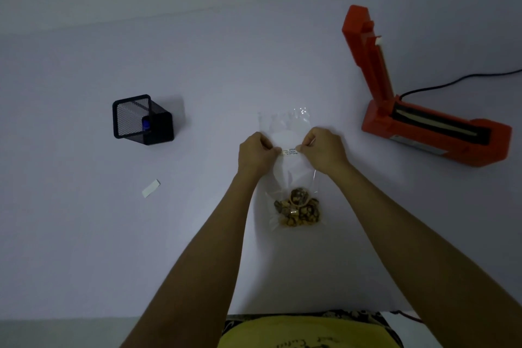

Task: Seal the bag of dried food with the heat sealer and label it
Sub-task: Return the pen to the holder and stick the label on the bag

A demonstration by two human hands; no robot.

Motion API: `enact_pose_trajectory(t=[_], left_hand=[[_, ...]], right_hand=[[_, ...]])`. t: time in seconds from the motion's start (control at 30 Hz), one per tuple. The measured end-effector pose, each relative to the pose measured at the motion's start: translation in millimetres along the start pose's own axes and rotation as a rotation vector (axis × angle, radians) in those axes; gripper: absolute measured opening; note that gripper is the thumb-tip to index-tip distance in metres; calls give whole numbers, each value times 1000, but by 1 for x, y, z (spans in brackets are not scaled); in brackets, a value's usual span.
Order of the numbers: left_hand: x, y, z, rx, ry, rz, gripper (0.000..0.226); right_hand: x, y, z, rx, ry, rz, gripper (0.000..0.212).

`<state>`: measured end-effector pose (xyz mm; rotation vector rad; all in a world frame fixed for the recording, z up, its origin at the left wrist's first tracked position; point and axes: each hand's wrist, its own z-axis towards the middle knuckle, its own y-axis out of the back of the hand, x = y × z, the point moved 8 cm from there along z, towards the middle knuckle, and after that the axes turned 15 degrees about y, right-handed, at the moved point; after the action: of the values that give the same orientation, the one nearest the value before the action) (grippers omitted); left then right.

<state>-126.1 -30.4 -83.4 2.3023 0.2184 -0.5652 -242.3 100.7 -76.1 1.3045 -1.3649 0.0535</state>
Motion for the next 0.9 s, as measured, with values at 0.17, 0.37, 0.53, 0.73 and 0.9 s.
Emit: enact_pose_trajectory(t=[0.17, 0.37, 0.53, 0.73, 0.9], left_hand=[[1, -1, -3, 32, 2, 21, 27], [-1, -3, -7, 0, -24, 30, 33], [0, -3, -6, 34, -14, 47, 29], [4, -1, -3, 52, 2, 18, 22], [3, -2, -4, 55, 36, -12, 19]], right_hand=[[2, 1, 0, 77, 11, 1, 20], [4, -6, -1, 91, 18, -29, 28], [3, -7, 0, 98, 7, -23, 22], [5, -4, 1, 93, 8, -50, 31], [6, -5, 0, 88, -15, -16, 28]])
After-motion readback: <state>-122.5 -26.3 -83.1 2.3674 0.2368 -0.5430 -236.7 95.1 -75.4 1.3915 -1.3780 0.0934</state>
